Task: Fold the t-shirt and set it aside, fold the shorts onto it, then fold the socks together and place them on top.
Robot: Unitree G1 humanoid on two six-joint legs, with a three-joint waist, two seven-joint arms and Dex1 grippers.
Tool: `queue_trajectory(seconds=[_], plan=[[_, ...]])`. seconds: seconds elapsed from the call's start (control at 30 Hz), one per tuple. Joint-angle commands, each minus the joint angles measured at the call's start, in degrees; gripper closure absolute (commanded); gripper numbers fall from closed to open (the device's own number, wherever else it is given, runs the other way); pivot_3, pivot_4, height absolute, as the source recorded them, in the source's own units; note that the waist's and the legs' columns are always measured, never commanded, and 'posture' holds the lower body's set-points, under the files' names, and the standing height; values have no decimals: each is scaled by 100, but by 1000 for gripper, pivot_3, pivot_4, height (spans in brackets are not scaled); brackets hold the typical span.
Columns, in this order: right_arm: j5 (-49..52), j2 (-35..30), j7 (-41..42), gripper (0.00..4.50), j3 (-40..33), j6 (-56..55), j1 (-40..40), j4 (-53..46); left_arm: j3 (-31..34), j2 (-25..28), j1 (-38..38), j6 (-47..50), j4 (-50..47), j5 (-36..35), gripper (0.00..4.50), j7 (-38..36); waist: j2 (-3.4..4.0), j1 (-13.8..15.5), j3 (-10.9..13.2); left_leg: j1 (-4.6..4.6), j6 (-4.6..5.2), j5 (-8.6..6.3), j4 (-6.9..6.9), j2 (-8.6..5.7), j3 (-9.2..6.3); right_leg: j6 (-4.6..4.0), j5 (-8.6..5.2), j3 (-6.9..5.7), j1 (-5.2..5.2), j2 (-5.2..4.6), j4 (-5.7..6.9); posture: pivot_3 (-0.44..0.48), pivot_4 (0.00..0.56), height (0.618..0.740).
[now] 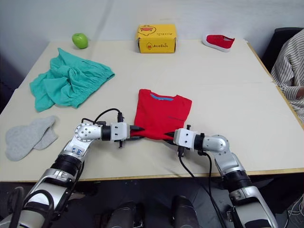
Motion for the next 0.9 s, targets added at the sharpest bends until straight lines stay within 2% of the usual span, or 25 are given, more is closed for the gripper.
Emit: queue_trajectory(seconds=[0.03,0.17,0.33,0.6,0.7,0.77,0.83,0.87,0.9], plan=[[-164,-233,8,4500,50,-776,-50,232,8,350,528,54,-763,-83,4480,-143,0,-20,0,1,-2,-1,-3,2,1,-1,0,1,0,1,-1,0,150,740],[171,-335,209,4500,57,-1003,92,69,145,639,1337,563,-2082,-478,4480,-190,1,-53,-1,2,-12,-8,-7,45,14,-6,-4,4,-9,13,-3,0,150,740],[793,-640,565,4500,25,-665,706,-881,399,1002,2275,1307,-3428,-1030,4480,-195,1,14,0,0,-10,-13,-1,54,18,-7,-4,9,-10,18,-6,0,150,740],[1105,-843,587,4500,50,426,1548,-2081,686,1332,3272,2021,-4341,-1048,4480,196,2,10,0,4,-9,-22,2,55,17,-13,-7,16,-12,15,-13,0,150,740],[1211,-801,574,3763,16,724,1640,-2237,765,1311,3468,2152,-4464,-1080,3748,320,2,9,-1,4,-9,-23,2,55,19,-16,-9,17,-16,15,-17,0,150,740],[1344,-851,638,3076,-35,908,1696,-2398,916,1300,3639,2212,-4554,-1164,3124,415,2,6,0,4,-9,-24,2,56,20,-18,-10,17,-19,14,-17,0,150,740],[1531,-973,764,2375,-77,1131,1774,-2655,1191,1264,3808,2360,-4672,-1480,2468,466,2,7,-1,4,-10,-27,2,57,21,-19,-11,17,-20,13,-18,0,150,740],[1659,-1117,897,1998,-82,1321,1843,-2868,1367,1278,3942,2590,-4800,-1892,2181,363,2,8,0,4,-9,-29,2,57,21,-20,-11,17,-21,11,-16,0,150,740],[1862,-1251,1006,1662,-107,1594,1899,-3122,1533,1314,4072,2796,-4908,-2294,2169,221,2,8,0,3,-10,-30,2,60,21,-21,-12,16,-21,12,-16,0,150,740]])
